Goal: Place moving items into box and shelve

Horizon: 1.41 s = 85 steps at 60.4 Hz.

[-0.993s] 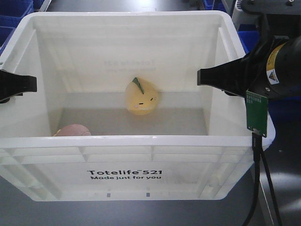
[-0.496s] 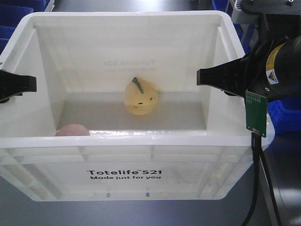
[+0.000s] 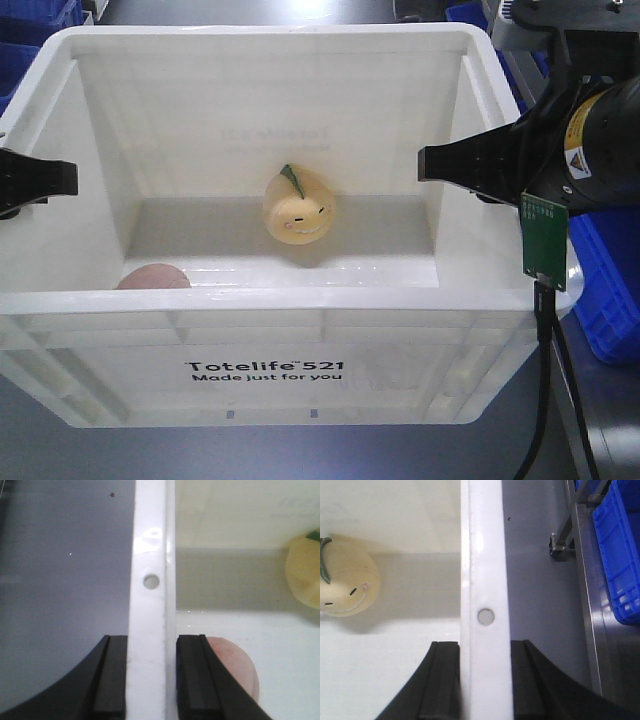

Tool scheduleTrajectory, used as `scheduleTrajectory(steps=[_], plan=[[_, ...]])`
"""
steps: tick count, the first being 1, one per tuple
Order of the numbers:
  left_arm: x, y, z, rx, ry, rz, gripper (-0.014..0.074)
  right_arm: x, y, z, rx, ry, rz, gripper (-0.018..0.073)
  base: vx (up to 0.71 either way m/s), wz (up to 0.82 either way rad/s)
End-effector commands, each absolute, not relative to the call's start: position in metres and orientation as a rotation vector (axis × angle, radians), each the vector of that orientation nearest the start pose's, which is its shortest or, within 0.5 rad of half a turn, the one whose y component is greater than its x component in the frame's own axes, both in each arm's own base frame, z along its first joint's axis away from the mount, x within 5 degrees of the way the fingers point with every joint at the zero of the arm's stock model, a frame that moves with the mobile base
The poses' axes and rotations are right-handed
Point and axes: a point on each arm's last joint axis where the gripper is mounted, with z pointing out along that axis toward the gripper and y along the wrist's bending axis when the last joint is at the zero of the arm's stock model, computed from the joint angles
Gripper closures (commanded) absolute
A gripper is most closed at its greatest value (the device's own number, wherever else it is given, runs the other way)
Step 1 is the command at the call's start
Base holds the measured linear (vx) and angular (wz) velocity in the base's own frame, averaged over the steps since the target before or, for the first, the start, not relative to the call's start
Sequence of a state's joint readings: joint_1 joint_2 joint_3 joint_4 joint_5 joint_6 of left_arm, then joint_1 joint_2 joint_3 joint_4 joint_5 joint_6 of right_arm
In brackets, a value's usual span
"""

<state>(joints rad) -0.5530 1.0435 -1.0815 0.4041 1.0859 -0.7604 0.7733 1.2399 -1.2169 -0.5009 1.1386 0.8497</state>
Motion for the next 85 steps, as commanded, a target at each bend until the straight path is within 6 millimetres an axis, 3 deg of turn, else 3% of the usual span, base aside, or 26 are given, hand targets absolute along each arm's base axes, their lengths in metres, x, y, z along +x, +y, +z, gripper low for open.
scheduleTrajectory(steps=[1, 85], plan=[[0.1784, -0.0673, 0.396, -0.123, 2.245, -0.065, 0.0451, 0.1991, 0.1286, 0.3995, -0.06, 2.258, 0.021, 0.051, 0.44, -0.04], [0.1784, -0.0673, 0.396, -0.123, 2.245, -0.065, 0.0451, 0.1991, 0.1286, 0.3995, -0.06, 2.259, 0.02, 0.051, 0.43, 0.0]])
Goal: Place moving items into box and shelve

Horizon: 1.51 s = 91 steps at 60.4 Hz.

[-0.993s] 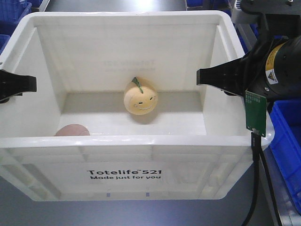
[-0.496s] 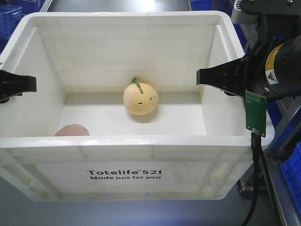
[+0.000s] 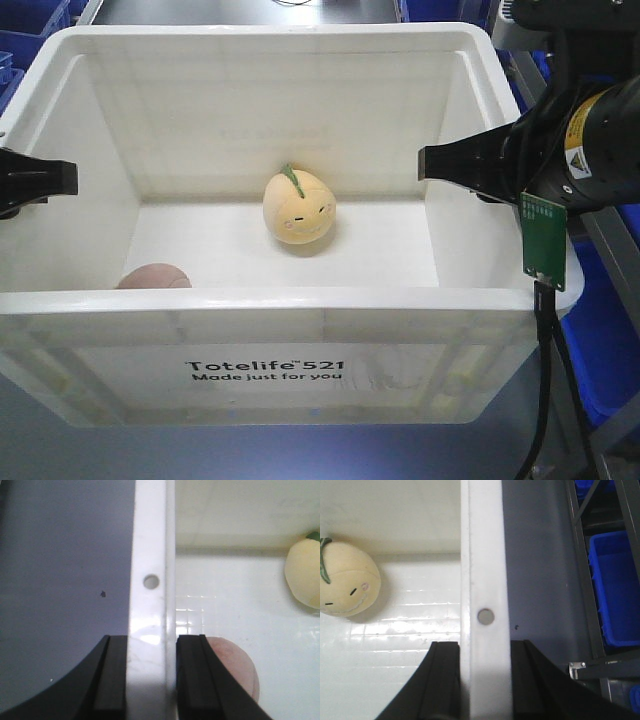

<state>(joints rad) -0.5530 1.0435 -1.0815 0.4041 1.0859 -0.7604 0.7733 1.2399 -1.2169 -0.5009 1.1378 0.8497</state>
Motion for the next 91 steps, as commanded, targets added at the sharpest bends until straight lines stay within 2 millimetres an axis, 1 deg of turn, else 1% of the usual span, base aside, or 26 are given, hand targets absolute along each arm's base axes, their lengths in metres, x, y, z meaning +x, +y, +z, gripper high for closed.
scheduleTrajectory(steps=[1, 66, 91], plan=[[0.1784, -0.0673, 0.396, -0.123, 2.245, -0.065, 0.0451, 0.1991, 0.1286, 0.3995, -0.06, 2.259, 0.02, 0.051, 0.39, -0.01], [0.1784, -0.0673, 0.396, -0.123, 2.245, -0.065, 0.0451, 0.1991, 0.1287, 0.3995, -0.06, 2.258, 0.022, 0.051, 0.35, 0.04], [0.1784, -0.0673, 0.396, -0.123, 2.245, -0.065, 0.0451, 0.1991, 0.1287, 0.3995, -0.06, 2.258, 0.021, 0.051, 0.31, 0.2]])
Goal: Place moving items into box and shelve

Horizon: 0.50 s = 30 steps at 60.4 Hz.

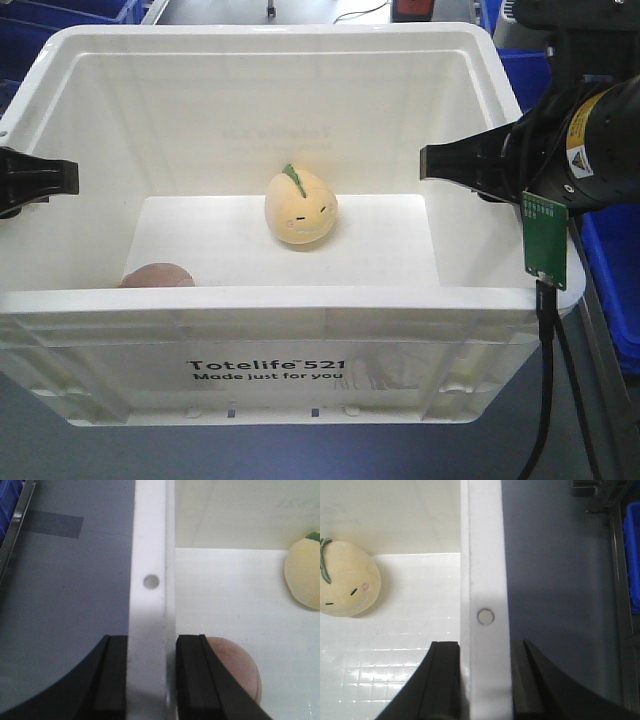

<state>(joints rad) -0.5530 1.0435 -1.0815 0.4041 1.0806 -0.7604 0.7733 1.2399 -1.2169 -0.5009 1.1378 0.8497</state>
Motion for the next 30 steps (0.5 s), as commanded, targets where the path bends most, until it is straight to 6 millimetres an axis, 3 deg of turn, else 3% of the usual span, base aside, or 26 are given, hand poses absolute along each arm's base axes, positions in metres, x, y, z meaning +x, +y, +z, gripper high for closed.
scheduleTrajectory(steps=[1, 30], plan=[[0.1784, -0.0673, 0.396, -0.123, 2.245, -0.065, 0.0451, 0.1991, 0.1287, 0.3995, -0.06, 2.258, 0.021, 0.051, 0.29, 0.38], [0.1784, -0.0673, 0.396, -0.123, 2.245, -0.065, 0.0451, 0.1991, 0.1285, 0.3994, -0.06, 2.259, 0.02, 0.051, 0.27, 0.48]])
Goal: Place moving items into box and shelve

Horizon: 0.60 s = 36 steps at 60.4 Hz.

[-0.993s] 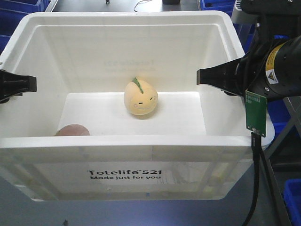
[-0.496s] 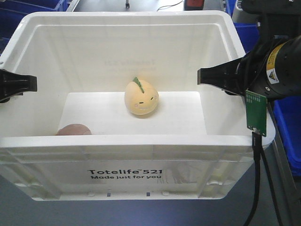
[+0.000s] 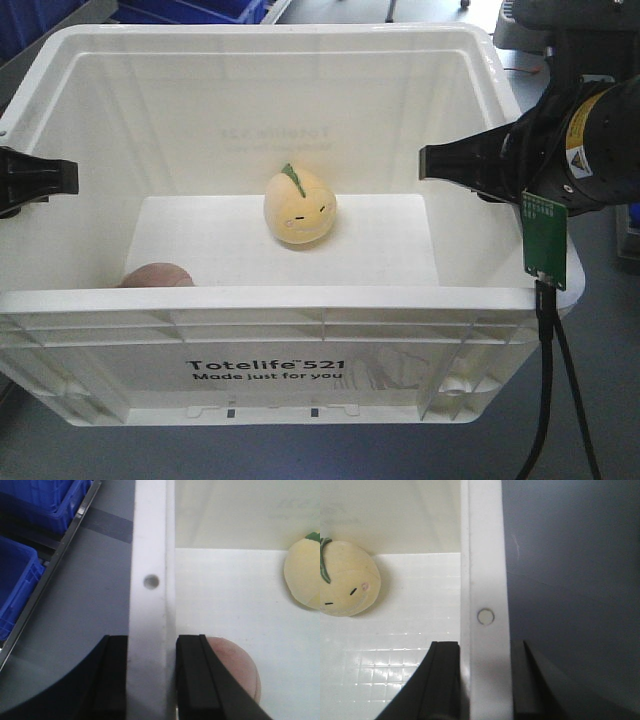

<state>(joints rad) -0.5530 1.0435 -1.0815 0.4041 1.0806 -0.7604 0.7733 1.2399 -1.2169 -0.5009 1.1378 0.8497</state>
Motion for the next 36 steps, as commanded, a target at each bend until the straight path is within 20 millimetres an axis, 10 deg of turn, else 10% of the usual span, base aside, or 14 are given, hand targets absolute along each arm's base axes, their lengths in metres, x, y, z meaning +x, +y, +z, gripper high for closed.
scheduleTrajectory(steps=[1, 36], plan=[[0.1784, -0.0673, 0.396, -0.123, 2.245, -0.065, 0.0451, 0.1991, 0.1286, 0.3995, -0.06, 2.259, 0.02, 0.051, 0.25, 0.53], [0.1784, -0.0673, 0.396, -0.123, 2.244, -0.066, 0.0451, 0.1991, 0.1286, 0.3995, -0.06, 2.259, 0.02, 0.051, 0.22, 0.61]])
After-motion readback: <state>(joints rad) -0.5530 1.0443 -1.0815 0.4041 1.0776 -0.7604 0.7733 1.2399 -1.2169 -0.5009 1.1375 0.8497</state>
